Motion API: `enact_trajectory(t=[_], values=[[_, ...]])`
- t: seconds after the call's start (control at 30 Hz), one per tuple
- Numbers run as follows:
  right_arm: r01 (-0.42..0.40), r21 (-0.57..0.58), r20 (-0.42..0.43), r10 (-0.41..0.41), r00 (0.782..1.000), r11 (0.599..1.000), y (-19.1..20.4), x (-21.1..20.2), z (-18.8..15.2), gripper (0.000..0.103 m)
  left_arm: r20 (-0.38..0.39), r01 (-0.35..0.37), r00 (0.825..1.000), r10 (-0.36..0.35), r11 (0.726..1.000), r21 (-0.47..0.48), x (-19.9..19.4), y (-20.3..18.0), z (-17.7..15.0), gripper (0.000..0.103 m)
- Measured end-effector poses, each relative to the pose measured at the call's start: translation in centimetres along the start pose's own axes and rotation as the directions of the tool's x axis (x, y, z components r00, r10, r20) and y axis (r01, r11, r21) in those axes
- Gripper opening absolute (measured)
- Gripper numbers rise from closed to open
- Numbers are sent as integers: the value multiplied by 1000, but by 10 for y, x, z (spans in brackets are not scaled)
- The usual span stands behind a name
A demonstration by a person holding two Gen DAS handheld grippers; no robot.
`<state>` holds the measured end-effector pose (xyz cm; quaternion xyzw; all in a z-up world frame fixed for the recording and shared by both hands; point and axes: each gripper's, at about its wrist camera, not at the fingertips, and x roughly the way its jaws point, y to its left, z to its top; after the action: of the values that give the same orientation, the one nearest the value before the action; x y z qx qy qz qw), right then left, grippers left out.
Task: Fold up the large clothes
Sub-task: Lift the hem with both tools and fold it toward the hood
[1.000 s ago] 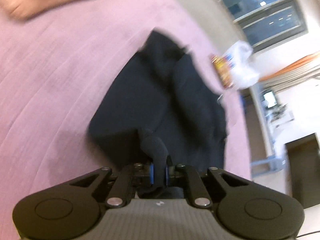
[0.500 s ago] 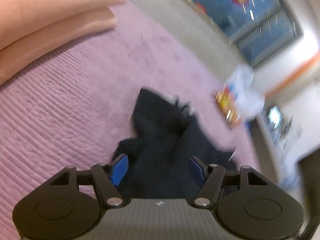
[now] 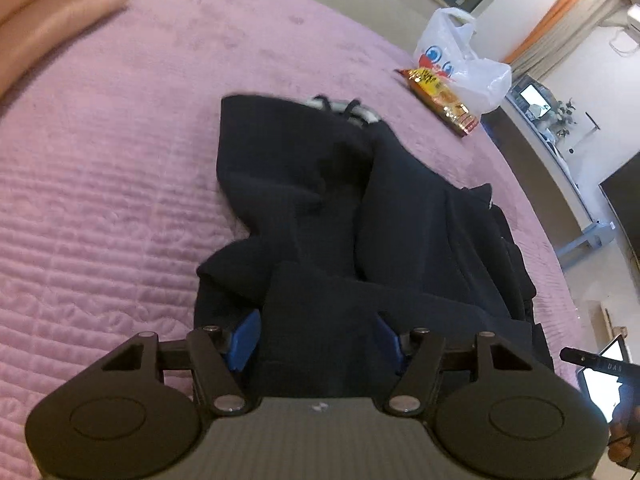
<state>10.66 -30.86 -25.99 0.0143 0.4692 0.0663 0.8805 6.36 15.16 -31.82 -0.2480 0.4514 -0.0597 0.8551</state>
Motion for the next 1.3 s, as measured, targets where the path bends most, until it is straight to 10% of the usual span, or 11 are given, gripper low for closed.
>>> enact_trajectory(t=[0.13,0.37,0.73,0.77,0.83,1.3], values=[[2,12,6,-2,1000,1000,-8,2,1,66,-32,56,998,-59,996,-74,15,13,-4,61],[-65,4,5,64,998,998,-20,14,9,65,-3,77,997,-79,984,-160,13,24,-10,23],[-182,9,-141,182,973,983,-30,72,22,66,-37,41,998,-46,990,-135,22,7,-11,47],[-188,-9,-141,184,973,982,-28,70,21,59,-39,29,999,-34,992,-125,24,5,-12,36],[-179,-95,-116,168,979,979,-16,58,18,9,-25,10,1000,-12,995,-95,23,-3,-13,14],[-120,-303,217,191,957,945,10,-85,32,6,258,102,962,-95,995,-17,-101,-54,-7,13]])
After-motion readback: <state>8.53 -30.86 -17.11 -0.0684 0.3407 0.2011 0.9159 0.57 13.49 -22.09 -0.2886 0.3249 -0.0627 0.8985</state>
